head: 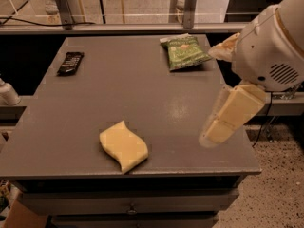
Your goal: Move sponge near green jalapeno chip bag
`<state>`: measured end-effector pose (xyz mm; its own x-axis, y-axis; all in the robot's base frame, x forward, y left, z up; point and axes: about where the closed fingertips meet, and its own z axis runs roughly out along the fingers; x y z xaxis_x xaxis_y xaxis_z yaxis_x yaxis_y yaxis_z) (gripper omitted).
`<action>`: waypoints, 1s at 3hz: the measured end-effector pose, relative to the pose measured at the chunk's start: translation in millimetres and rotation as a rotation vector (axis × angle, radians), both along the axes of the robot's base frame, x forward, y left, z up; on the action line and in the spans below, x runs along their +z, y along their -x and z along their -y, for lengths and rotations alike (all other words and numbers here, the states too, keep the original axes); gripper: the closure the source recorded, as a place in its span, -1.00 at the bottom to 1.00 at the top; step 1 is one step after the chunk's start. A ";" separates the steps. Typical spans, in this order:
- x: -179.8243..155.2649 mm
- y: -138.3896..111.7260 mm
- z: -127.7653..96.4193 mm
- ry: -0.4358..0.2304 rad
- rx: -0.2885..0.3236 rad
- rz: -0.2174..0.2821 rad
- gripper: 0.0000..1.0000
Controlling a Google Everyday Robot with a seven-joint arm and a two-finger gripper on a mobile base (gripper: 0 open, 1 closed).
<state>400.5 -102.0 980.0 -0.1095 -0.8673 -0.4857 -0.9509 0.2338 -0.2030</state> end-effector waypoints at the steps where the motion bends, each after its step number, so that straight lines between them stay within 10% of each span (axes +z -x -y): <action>1: -7.0 23.4 -60.1 -0.074 0.068 0.009 -1.00; 3: -69.8 52.2 -134.5 -0.096 0.151 -0.078 -1.00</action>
Offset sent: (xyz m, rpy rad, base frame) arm -0.0620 0.1631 -0.0748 0.1239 0.0699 0.1981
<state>348.3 32.6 910.2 -0.0223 -0.8270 -0.5618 -0.9886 0.1021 -0.1111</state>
